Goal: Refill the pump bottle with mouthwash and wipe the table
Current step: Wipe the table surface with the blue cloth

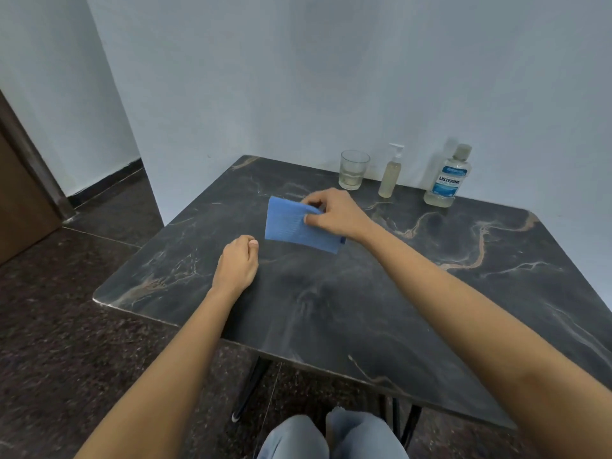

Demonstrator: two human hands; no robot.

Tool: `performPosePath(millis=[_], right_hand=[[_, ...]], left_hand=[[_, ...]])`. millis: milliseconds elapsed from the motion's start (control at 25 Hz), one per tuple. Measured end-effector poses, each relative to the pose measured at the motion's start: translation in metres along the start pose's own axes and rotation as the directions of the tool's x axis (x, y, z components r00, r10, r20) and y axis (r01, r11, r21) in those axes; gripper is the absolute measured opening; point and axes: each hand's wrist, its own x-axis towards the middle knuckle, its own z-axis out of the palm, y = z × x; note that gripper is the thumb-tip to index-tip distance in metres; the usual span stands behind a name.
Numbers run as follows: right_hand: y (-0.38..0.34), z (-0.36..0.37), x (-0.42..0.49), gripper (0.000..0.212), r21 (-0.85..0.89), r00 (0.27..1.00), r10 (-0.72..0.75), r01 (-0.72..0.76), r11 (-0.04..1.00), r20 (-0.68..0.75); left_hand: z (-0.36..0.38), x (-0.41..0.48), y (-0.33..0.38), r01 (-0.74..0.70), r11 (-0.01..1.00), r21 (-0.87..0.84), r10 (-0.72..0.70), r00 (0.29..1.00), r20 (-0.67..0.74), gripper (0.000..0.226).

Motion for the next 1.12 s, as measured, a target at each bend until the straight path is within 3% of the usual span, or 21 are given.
performPosePath(millis=[120,200,480,680,960,1040,1120], right_hand=[[0.025,0.002,0.069,0.020,-0.169,0.975,0.086,-0.122,0.978,-0.207],[0.043,0.006,0.112,0.021,-0.183,0.958,0.103,-0.156,0.971,-0.268],[0.099,0.030,0.234,0.027,-0.188,0.934,0.067,-0.141,0.972,-0.351],[0.122,0.050,0.297,0.029,-0.266,0.913,-0.002,-0.117,0.957,-0.407],[0.136,0.092,0.307,0.024,-0.383,0.970,0.019,-0.113,0.917,-0.243],[0.134,0.098,0.301,0.013,-0.369,0.982,0.048,-0.113,0.923,-0.182],[0.135,0.102,0.292,0.023,-0.290,0.988,0.067,-0.105,0.951,-0.138]], left_hand=[[0.006,0.036,-0.003,-0.007,1.000,0.018,0.007,1.000,-0.005,0.031],[0.012,0.064,-0.005,-0.017,0.999,0.047,0.018,1.000,-0.012,0.033],[0.047,0.164,-0.018,-0.067,0.978,0.199,0.067,0.998,0.011,0.029],[0.070,0.180,-0.033,-0.105,0.939,0.328,0.133,0.989,-0.067,0.041],[0.071,0.176,-0.030,-0.103,0.935,0.341,0.133,0.989,-0.067,0.044],[0.069,0.175,-0.029,-0.096,0.936,0.338,0.124,0.990,-0.062,0.043],[0.068,0.175,-0.027,-0.100,0.937,0.335,0.128,0.990,-0.062,0.041]])
